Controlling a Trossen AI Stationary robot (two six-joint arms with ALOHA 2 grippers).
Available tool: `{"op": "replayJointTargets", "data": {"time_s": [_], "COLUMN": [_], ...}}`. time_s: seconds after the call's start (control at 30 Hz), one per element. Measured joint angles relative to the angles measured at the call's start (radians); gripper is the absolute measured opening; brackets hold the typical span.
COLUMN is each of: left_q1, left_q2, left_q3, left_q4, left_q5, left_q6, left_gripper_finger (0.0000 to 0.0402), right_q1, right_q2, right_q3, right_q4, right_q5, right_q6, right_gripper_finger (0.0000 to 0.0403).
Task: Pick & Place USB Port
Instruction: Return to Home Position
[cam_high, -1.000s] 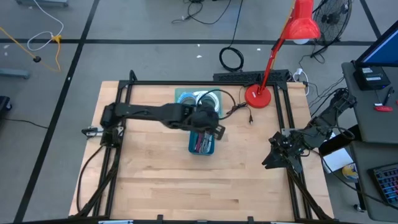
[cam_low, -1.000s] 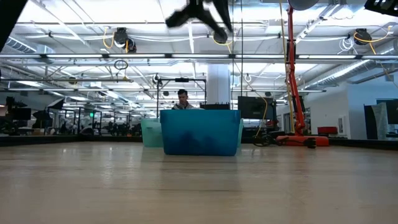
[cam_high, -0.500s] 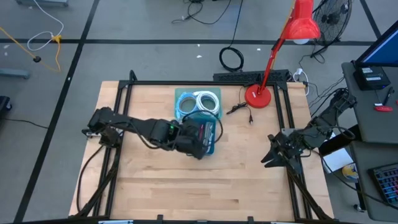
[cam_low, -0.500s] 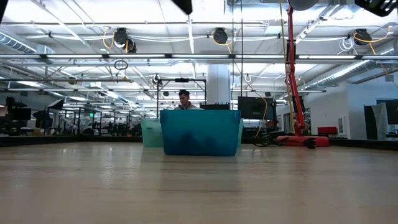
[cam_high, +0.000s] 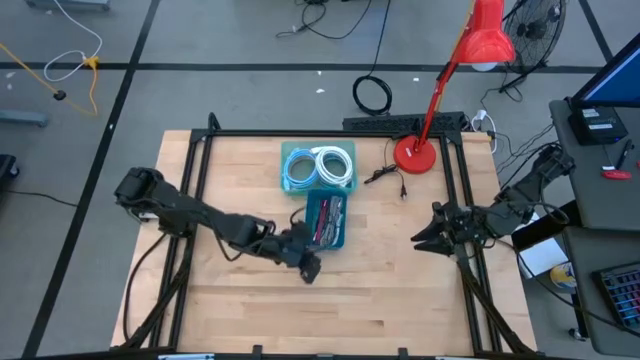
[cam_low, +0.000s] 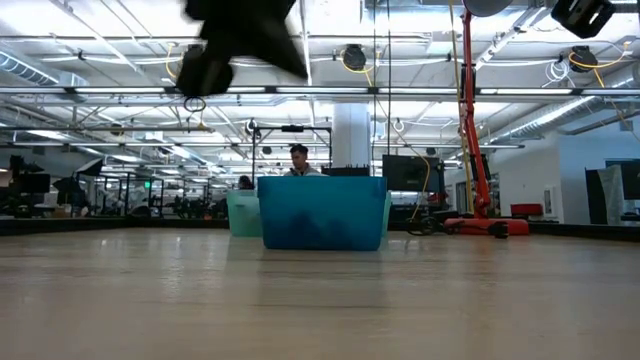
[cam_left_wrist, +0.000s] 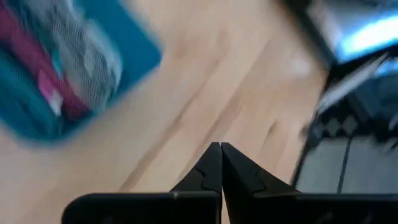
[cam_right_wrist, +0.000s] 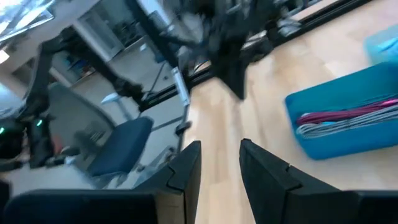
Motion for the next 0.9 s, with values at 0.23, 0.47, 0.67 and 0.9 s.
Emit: {"op": "replayJointTargets", "data": {"time_s": [0.23, 0.47, 0.67, 0.9], "left_q1": [-0.025, 0.011, 0.035, 0.151], "left_q2": [-0.03, -0.205, -0.33, -0.519], "left_q3": [-0.198, -0.605, -0.841, -1.064], "left_q4": [0.12, 0.712, 0.956, 1.112], "left_q5": [-0.02, -0.117, -0.143, -0.148], "left_q6": [0.066, -0.004, 0.118, 0.146], "left_gripper_finger": [0.0001, 0.0, 0.0, 0.0], "right_q1": [-0.038, -0.071, -0.082, -0.082], "right_q2": [0.0, 0.002, 0.01, 0.017], "right_q3": [0.0, 0.0, 0.0, 0.0], "right_q4": [-0.006, -0.006, -0.014, -0.015], "right_q5": [0.053, 0.052, 0.051, 0.053], "right_q6": [-0.086, -0.123, -0.14, -0.208], "right_gripper_finger": [0.01, 0.01, 0.01, 0.01]}}
